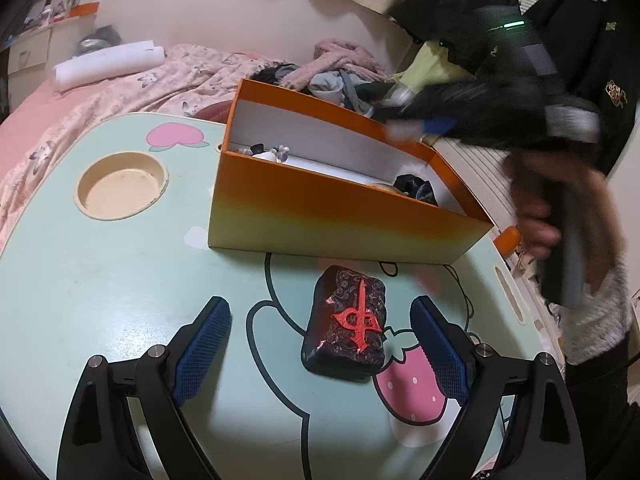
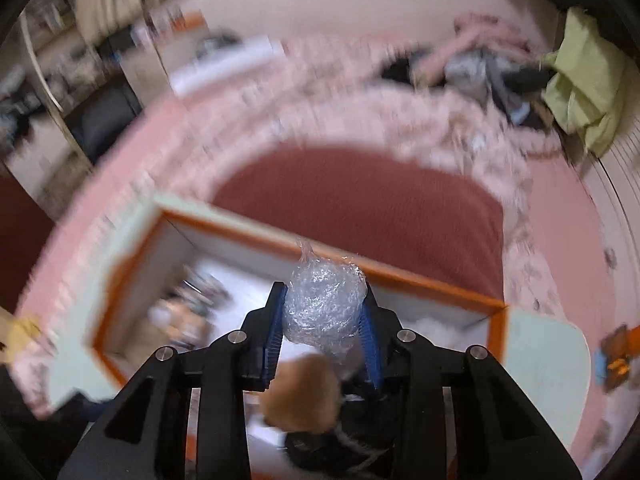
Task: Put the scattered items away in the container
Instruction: 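Grasp the clear plastic bag in the box and place it on the table with the right tool, then move the left tool over the box toward the tan round plush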
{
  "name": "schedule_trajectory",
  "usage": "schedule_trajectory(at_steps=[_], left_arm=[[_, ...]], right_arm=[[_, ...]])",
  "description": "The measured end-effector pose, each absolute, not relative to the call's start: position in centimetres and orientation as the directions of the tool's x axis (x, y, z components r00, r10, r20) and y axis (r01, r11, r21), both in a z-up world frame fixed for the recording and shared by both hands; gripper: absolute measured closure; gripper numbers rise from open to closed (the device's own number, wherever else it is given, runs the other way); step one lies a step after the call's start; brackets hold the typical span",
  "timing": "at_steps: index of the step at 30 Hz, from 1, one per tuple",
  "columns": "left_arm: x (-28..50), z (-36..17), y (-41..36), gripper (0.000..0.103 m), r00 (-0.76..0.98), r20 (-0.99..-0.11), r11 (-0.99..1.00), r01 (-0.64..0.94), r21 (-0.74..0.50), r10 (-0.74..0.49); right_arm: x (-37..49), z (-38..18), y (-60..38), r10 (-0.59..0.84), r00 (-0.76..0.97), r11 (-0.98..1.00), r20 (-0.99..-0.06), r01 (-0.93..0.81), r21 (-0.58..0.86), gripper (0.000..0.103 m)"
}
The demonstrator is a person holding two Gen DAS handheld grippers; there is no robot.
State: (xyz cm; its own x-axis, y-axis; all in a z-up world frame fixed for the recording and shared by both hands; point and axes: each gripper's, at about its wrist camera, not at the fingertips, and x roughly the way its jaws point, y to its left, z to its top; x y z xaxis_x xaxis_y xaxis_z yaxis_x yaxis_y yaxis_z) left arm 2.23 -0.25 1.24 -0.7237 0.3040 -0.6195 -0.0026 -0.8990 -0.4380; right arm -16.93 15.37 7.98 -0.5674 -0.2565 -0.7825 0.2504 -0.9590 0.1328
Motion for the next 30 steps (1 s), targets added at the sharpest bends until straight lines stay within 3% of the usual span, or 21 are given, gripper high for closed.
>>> schedule_trajectory(at_steps=[5,12,22,25,26,28,30], left_arm=[[2.2,1.2,-0.5,0.012,-0.726,-0.62,-0.899,0.008,-0.438,0.296],[2.2,1.3,-1.0,0.012,-0.739,-0.607,-0.89,0.024,-0.456,0.291],[2.1,2.7,-0.9,0.012,-0.762,-0.583,-0.901,0.0,-0.434,0.281],[1.6,3.6,-0.8,0.012,-0.761,-0.575,-0.904,-0.035,-0.427,0.301],[1.3,4.1,-0.7,0.012,-0.761,-0.572,-0.907,-0.051,-0.419,0.306],[0.6,5.4,-0.6,0.012,-0.76,-0.569,-0.917,-0.086,-0.39,0.313],[-0.6,7.0,-0.5,0.012,-0.75,-0.576,-0.925,-0.124,-0.359,0.325]], right_arm=[[-10.7,12.5,16.1,-0.39,-0.636,-0.917,-0.665,0.33,0.223,0.067],[-3.5,9.0,18.1,-0.44,-0.596,-0.897,-0.672,0.263,0.355,0.067],[-3.3,1.4,16.5,-0.244,-0.609,-0.967,-0.755,0.1,0.232,0.065],[-2.8,2.0,16.8,-0.204,-0.653,-0.974,-0.729,0.058,0.221,0.053],[-2.6,2.4,16.9,-0.204,-0.664,-0.973,-0.719,0.059,0.221,0.044],[-2.5,3.9,17.2,-0.201,-0.695,-0.974,-0.69,0.063,0.22,0.035],[-2.1,4.7,17.7,-0.198,-0.72,-0.974,-0.666,0.068,0.217,0.034]])
